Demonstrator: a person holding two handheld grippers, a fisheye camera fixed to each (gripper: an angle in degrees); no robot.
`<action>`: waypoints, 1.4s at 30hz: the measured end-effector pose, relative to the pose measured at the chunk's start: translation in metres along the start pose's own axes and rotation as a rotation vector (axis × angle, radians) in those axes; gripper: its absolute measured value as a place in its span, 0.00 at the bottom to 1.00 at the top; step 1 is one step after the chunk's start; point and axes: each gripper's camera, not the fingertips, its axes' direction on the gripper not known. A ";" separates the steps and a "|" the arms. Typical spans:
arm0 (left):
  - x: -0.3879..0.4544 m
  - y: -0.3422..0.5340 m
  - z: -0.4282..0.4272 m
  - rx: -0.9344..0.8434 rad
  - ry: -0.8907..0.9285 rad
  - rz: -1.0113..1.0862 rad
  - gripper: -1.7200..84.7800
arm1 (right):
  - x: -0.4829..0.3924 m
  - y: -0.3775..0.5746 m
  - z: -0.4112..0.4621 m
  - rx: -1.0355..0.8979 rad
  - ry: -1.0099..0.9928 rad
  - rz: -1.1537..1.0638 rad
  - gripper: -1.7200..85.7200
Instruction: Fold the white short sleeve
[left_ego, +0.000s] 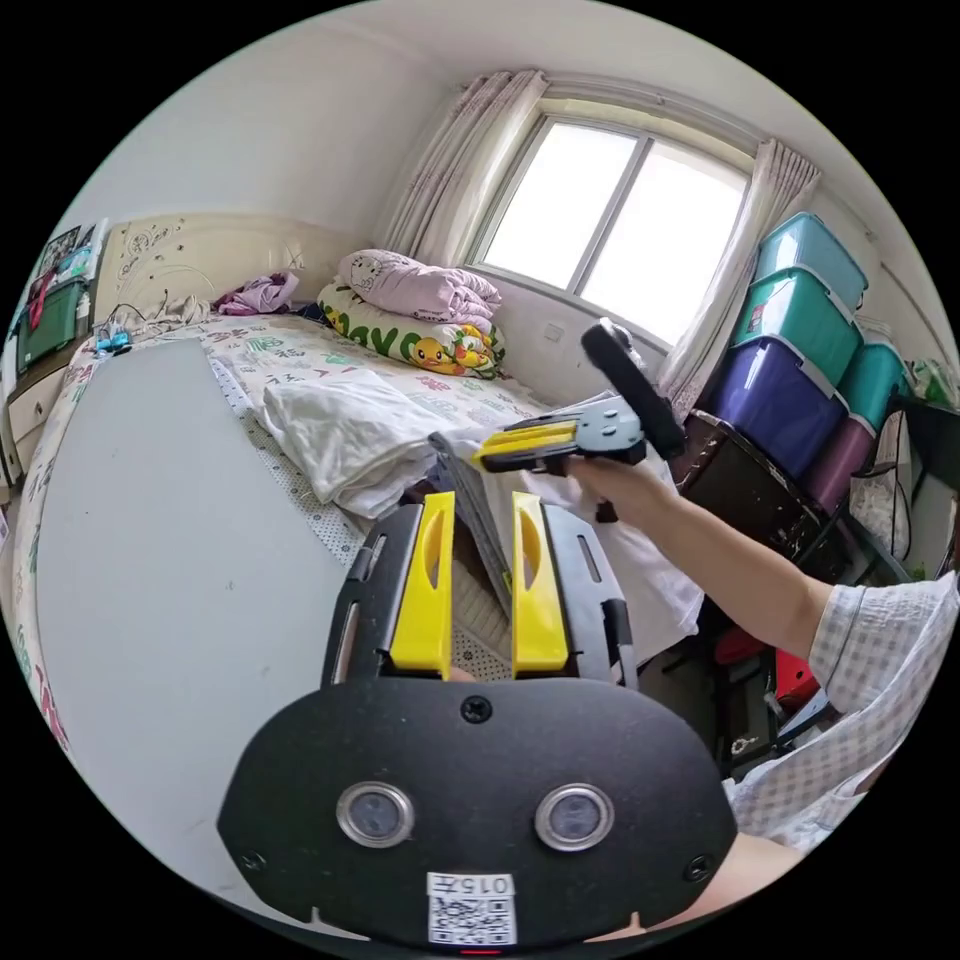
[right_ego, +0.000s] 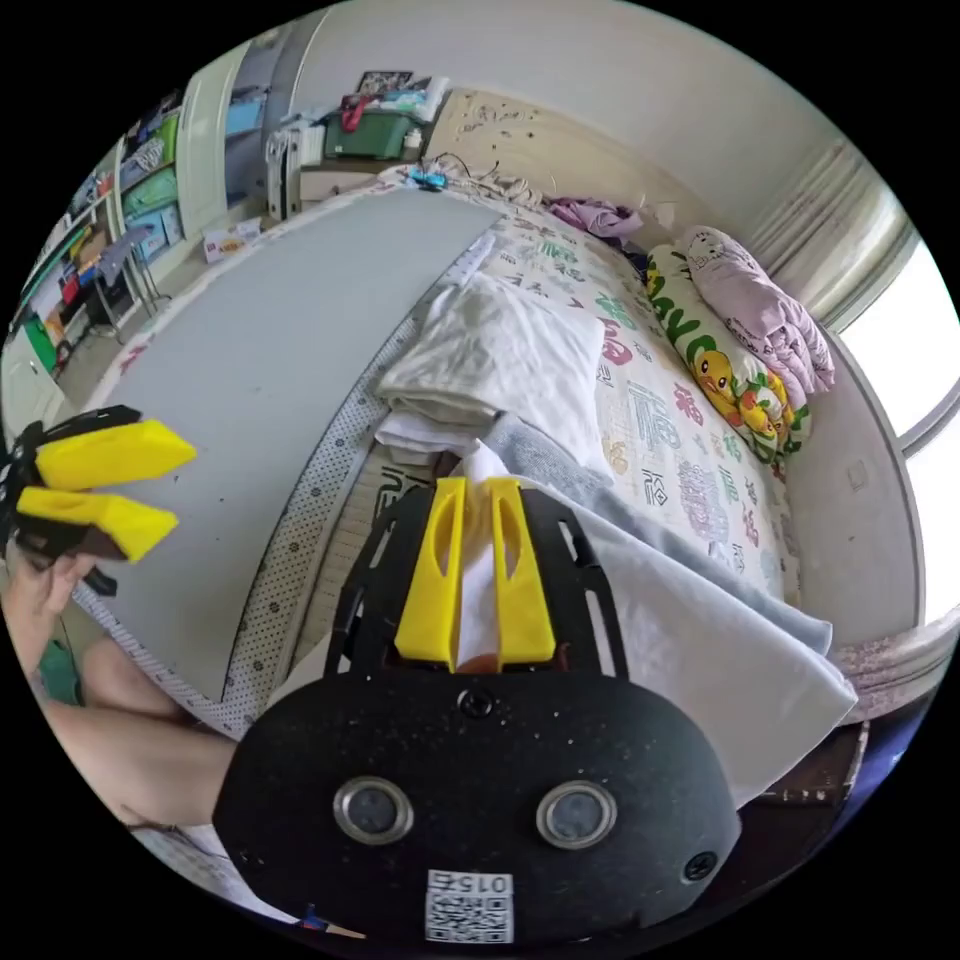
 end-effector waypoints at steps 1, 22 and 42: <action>-0.001 0.001 -0.001 -0.005 -0.004 0.003 0.12 | 0.005 0.007 -0.007 0.029 -0.025 0.007 0.07; 0.007 -0.075 0.133 -0.107 0.073 -0.064 0.13 | 0.133 0.306 -0.141 0.512 -0.315 0.494 0.06; 0.053 -0.026 -0.310 0.488 -0.179 0.092 0.01 | 0.164 0.393 -0.357 0.906 -0.032 0.522 0.02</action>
